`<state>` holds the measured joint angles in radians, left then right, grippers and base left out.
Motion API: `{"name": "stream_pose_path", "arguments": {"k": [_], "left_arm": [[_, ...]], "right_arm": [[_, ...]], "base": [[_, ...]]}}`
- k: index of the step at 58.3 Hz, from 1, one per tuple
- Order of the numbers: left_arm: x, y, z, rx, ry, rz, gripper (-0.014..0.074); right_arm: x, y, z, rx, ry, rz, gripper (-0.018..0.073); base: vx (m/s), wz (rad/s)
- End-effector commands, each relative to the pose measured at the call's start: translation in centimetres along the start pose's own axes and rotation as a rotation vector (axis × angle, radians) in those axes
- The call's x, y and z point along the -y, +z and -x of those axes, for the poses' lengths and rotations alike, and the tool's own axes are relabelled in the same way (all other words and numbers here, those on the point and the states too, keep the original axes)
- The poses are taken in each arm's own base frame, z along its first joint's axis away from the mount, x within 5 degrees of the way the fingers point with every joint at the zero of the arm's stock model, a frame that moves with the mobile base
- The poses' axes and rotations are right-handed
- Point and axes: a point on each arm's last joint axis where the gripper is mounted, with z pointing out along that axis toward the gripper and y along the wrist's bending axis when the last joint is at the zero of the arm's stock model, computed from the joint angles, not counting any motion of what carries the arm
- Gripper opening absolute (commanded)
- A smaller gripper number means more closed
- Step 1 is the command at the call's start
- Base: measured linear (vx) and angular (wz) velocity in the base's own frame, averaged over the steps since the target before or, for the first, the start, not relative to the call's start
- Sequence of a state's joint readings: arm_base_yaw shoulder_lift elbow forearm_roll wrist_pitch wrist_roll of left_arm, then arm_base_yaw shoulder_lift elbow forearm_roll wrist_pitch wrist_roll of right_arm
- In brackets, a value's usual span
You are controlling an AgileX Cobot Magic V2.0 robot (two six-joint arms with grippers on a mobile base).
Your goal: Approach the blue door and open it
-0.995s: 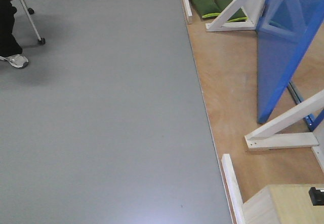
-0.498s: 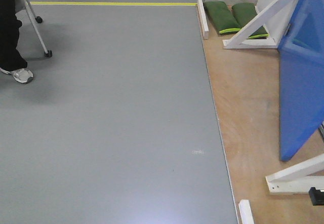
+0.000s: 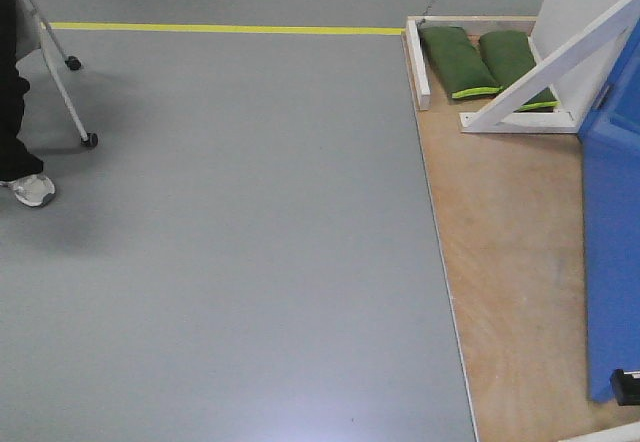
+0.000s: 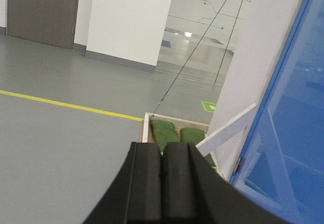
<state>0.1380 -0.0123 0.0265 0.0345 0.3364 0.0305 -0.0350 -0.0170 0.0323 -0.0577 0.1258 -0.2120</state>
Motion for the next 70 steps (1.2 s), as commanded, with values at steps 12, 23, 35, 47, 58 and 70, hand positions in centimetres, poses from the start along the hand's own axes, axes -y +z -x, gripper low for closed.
{"name": "stream_pose_path", "arguments": {"k": [12,23,35,47,58,70], "left_arm": [[0.02,-0.11,0.71,0.1,-0.006,-0.004,0.007],[0.02,-0.11,0.71,0.1,-0.006,-0.004,0.007],[0.02,-0.11,0.71,0.1,-0.006,-0.004,0.007],[0.02,-0.11,0.71,0.1,-0.006,-0.004,0.007],[0.02,-0.11,0.71,0.1,-0.006,-0.004,0.007],[0.02,-0.11,0.71,0.1,-0.006,-0.004,0.007]], "right_arm": [[0.06,-0.02,0.24,0.074,-0.014,-0.023,0.0002],[0.06,-0.02,0.24,0.074,-0.014,-0.023,0.0002],[0.06,-0.02,0.24,0.074,-0.014,-0.023,0.0002],[0.06,-0.02,0.24,0.074,-0.014,-0.023,0.0002],[0.07,-0.03,0.27,0.075,-0.014,-0.024,0.0002],[0.08,-0.03,0.27,0.075,-0.014,-0.025,0.0002]], "base": [[0.34,-0.05],[0.31,-0.09],[0.29,-0.1],[0.24,-0.06],[0.18,-0.02],[0.07,-0.01]]}}
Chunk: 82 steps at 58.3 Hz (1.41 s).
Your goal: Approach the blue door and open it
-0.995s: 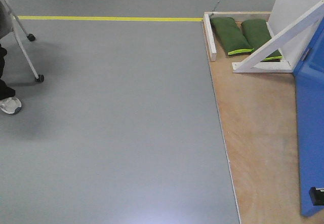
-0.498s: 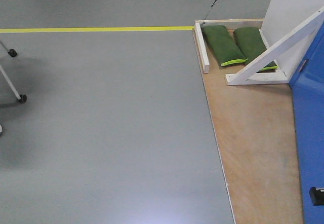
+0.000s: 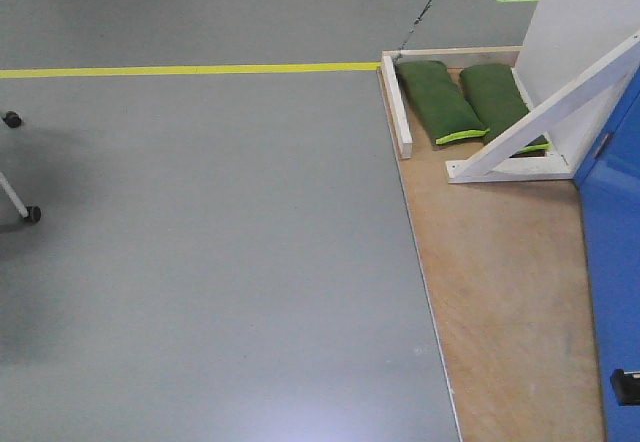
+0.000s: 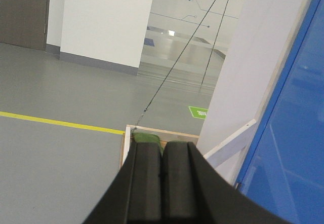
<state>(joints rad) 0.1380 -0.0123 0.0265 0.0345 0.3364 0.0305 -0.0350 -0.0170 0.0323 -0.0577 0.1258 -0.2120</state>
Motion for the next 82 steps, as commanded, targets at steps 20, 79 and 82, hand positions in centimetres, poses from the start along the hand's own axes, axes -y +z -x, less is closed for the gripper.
{"name": "stream_pose_path", "arguments": {"k": [20,79,82], "left_arm": [[0.0,-0.1,0.7,0.1,-0.006,-0.004,0.007],[0.0,-0.1,0.7,0.097,-0.006,-0.004,0.007],[0.0,-0.1,0.7,0.097,-0.006,-0.004,0.007]], "right_arm": [[0.1,0.0,0.3,0.074,-0.014,-0.025,0.0002],[0.9,-0.2,2.9,0.04,-0.022,-0.024,0.0002],[1.2,0.0,3.9,0.026,-0.028,-0.022,0.0002]], "base": [[-0.04,0.01],[-0.02,0.0],[0.0,0.0]]}}
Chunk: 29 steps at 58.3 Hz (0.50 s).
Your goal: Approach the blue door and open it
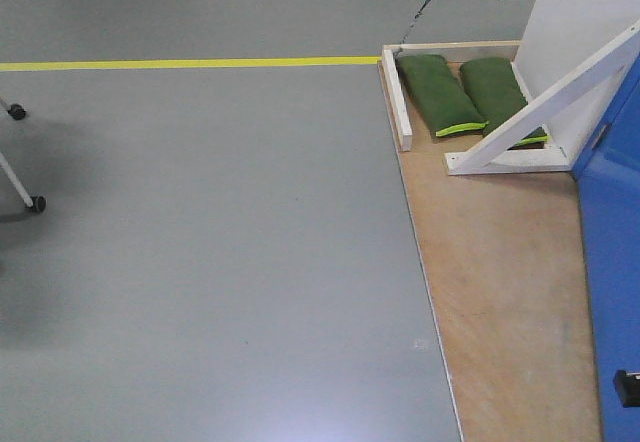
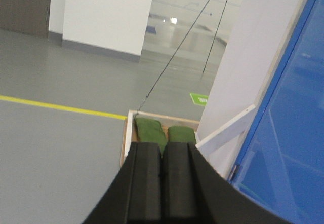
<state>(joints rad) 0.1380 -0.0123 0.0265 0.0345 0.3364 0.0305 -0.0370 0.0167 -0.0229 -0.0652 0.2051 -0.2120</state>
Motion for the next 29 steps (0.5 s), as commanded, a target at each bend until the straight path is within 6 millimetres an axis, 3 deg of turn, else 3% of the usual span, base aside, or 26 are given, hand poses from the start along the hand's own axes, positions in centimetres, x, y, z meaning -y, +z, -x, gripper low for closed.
{"name": "stream_pose_path", "arguments": {"k": [1,17,23,29], "left_arm": [[0.0,-0.1,0.7,0.097,-0.006,-0.004,0.007],[0.0,-0.1,0.7,0.097,-0.006,-0.004,0.007],[0.0,-0.1,0.7,0.097,-0.006,-0.004,0.007],[0.0,-0.1,0.7,0.097,-0.006,-0.004,0.007]], "right_arm": [[1.0,-0.1,3.4,0.078,-0.02,-0.03,0.0002],[2.8,3.2,8.3,-0.021,0.034,-0.043,0.0002],[4.3,4.6,9.2,-0.065,0.203,-0.131,0.0002],[6.8,5.4,10.2,-0.052,0.489,-0.286,0.0002]], "base": [[0.0,0.0],[0.0,0.0],[0.0,0.0],[0.0,0.0]]}}
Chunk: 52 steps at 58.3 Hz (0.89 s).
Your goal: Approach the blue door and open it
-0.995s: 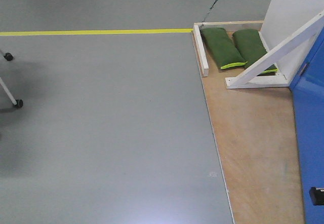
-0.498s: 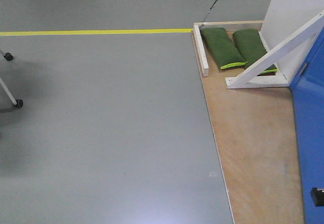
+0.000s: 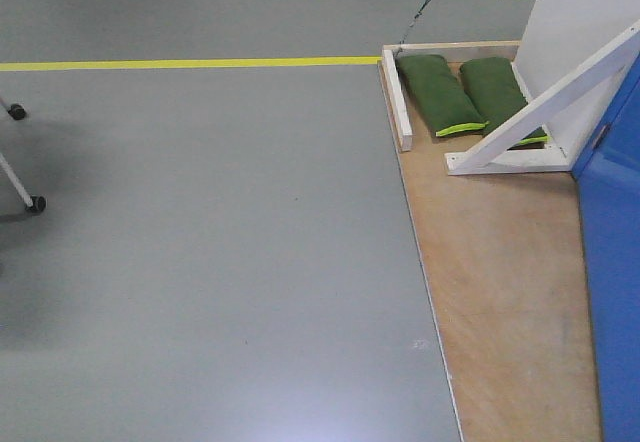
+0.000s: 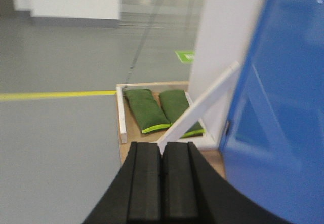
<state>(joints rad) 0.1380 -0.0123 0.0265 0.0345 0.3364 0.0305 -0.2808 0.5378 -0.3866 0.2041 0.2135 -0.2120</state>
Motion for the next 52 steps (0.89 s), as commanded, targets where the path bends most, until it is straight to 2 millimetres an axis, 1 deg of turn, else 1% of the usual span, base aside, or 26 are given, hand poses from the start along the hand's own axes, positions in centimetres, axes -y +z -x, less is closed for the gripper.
{"name": "stream_pose_path", "arguments": {"k": [1,8,10,15,17,27,35,45,52], "left_arm": [[0.0,-0.1,0.7,0.097,-0.006,-0.004,0.007],[0.0,-0.1,0.7,0.097,-0.006,-0.004,0.007],[0.0,-0.1,0.7,0.097,-0.006,-0.004,0.007],[0.0,-0.1,0.7,0.097,-0.006,-0.004,0.007],[0.0,-0.1,0.7,0.097,-0.006,-0.004,0.007],[0.0,-0.1,0.7,0.097,-0.006,-0.004,0.007],[0.0,-0.1,0.7,0.097,-0.006,-0.004,0.007],[0.0,-0.1,0.7,0.097,-0.006,-0.004,0.007],[0.0,-0.1,0.7,0.097,-0.006,-0.004,0.007]], "right_arm": [[1.6,0.5,3.3,0.136,0.268,-0.099,0.0002],[4.5,0.7,5.8,0.254,0.692,-0.219,0.0002],[5.3,0.7,6.4,0.292,0.783,-0.244,0.0002],[7.4,0.6,8.3,0.389,0.947,-0.306,0.0002],[8.2,0.5,9.0,0.428,0.986,-0.326,0.0002],[12.2,-0.1,12.3,0.583,1.089,-0.432,0.0002],[15.4,-1.0,13.9,0.696,1.158,-0.509,0.0002],[19.1,-3.0,14.6,0.832,1.225,-0.613,0.0002],[21.4,-3.3,14.6,0.863,1.248,-0.664,0.0002]], "base": [[0.0,0.0],[0.0,0.0],[0.0,0.0],[0.0,0.0],[0.0,0.0],[0.0,0.0],[0.0,0.0],[0.0,0.0],[0.0,0.0]]}}
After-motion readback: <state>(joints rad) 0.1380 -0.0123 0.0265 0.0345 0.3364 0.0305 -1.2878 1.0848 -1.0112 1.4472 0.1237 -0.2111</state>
